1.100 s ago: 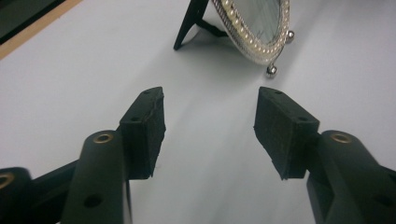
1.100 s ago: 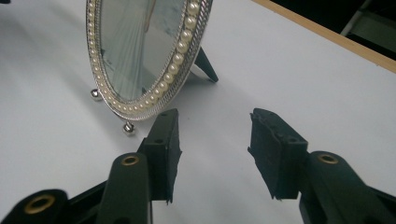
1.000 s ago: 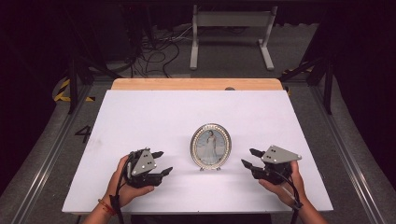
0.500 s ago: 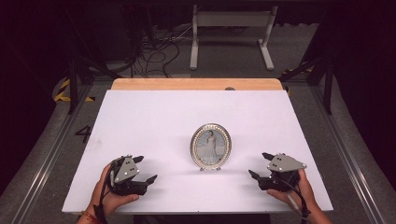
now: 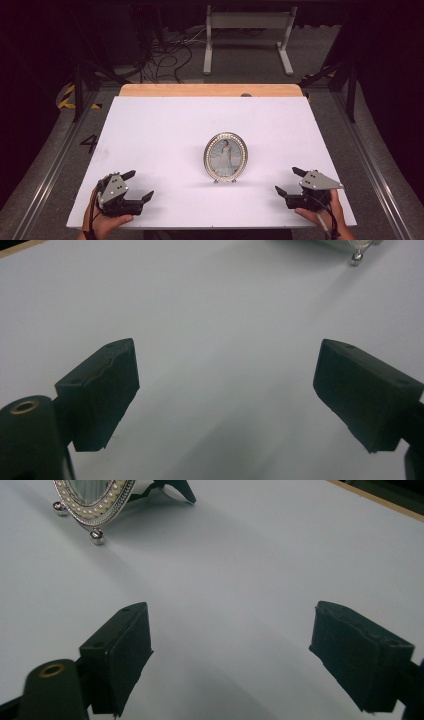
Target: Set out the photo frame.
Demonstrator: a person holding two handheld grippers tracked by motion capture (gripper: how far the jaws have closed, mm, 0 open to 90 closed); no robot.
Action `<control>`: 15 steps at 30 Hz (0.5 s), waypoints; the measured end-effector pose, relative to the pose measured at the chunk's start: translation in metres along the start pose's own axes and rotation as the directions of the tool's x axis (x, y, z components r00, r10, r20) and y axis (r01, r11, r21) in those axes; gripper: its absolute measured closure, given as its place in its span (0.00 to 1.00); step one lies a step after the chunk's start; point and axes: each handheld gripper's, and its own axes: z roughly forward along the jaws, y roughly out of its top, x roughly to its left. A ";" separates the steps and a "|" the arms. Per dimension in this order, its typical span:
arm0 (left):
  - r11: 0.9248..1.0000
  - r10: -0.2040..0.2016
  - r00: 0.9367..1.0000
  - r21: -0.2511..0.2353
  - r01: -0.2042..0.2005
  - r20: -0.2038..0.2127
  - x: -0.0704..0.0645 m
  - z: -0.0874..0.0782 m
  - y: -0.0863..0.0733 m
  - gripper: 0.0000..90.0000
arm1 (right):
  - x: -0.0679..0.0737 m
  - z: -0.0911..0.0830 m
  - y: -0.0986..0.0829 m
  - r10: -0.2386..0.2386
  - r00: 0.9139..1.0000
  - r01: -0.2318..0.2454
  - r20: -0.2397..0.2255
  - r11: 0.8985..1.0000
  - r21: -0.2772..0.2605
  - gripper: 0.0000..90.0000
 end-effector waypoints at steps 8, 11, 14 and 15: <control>1.000 0.003 1.000 0.015 -0.003 -0.017 0.004 0.004 -0.002 0.10 | -0.003 -0.002 -0.007 0.010 1.000 -0.010 0.014 1.000 0.007 0.18; 1.000 -0.003 1.000 0.013 0.003 -0.022 0.006 0.003 -0.003 0.10 | -0.002 -0.002 -0.006 0.002 1.000 -0.002 0.017 1.000 0.009 0.18; 1.000 0.001 0.999 0.020 -0.001 -0.034 0.006 0.004 -0.004 0.10 | 0.000 -0.002 -0.004 -0.006 1.000 0.005 0.022 1.000 0.003 0.18; 1.000 0.006 0.999 0.026 -0.005 -0.041 0.007 0.005 -0.004 0.10 | 0.000 -0.002 -0.004 -0.006 1.000 0.005 0.022 1.000 0.003 0.18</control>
